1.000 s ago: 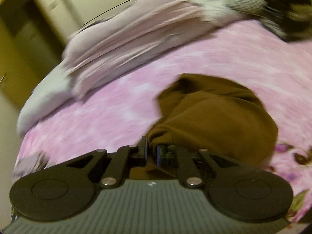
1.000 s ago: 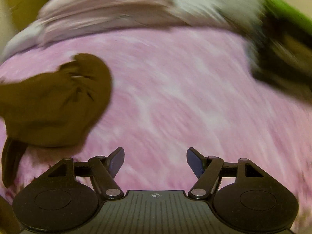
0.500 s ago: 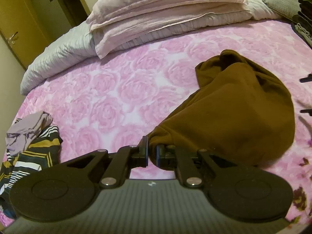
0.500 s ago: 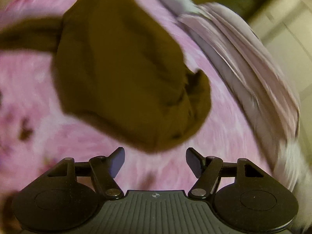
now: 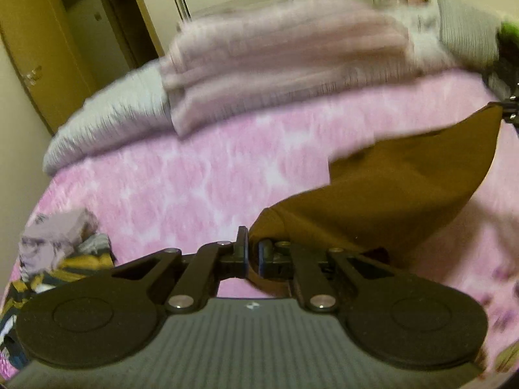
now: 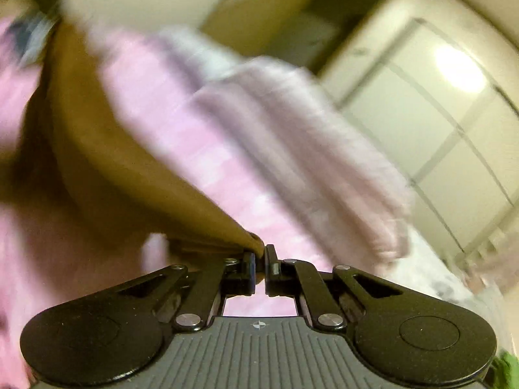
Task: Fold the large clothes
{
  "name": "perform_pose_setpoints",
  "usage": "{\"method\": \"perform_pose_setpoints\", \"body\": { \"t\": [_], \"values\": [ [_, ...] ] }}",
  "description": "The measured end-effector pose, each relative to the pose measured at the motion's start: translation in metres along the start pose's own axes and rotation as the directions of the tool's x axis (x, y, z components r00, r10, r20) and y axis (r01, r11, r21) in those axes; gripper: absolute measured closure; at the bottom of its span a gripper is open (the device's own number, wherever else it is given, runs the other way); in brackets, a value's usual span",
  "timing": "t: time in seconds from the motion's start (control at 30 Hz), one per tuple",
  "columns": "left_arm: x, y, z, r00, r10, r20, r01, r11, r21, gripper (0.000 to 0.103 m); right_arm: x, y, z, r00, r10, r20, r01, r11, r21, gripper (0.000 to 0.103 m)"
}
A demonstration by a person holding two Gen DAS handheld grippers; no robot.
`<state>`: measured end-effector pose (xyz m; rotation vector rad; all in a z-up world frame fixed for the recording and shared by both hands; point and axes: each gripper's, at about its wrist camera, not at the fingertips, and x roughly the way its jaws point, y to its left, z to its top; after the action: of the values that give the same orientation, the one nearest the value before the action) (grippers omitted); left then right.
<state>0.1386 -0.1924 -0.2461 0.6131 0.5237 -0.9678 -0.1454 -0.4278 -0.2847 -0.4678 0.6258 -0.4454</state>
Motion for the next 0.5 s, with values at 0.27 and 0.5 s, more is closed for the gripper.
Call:
{"method": "perform_pose_setpoints", "body": {
  "t": [0.27,0.5],
  "values": [
    [-0.125,0.031,0.104,0.944,0.043,0.328,-0.009,0.994,-0.105,0.098,-0.120,-0.120,0.126,0.942,-0.206,0.264,0.126,0.949,0.289,0.103],
    [-0.225,0.032,0.125,0.882,0.080,0.465,-0.034,0.994,-0.107,0.098,-0.217,-0.140,0.190,0.881,-0.275,0.385,0.159,0.938,0.308,0.103]
  ]
}}
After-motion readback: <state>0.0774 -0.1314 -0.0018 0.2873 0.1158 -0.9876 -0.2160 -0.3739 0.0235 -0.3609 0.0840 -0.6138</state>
